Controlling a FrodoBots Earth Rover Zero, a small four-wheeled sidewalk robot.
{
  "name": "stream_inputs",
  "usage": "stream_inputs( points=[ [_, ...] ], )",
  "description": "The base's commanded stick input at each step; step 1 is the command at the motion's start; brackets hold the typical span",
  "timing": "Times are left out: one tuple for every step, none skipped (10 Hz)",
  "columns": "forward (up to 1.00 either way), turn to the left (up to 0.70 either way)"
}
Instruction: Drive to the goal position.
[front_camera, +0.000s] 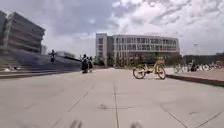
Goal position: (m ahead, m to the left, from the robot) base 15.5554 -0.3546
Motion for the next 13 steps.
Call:
stream_inputs(
  points=[
    [0.99, 0.01],
    [0.99, -0.19],
    [0.99, -0.35],
    [0.99, -0.35],
    [0.99, -0.35],
    [0.99, -0.35],
    [0.99, -0.35],
    [0.99, 0.06],
    [0.99, 0.06],
    [0.99, 0.06],
    [0.99, 0.06],
    [0.99, 0.06],
    [0.99, 0.06]
  ],
)
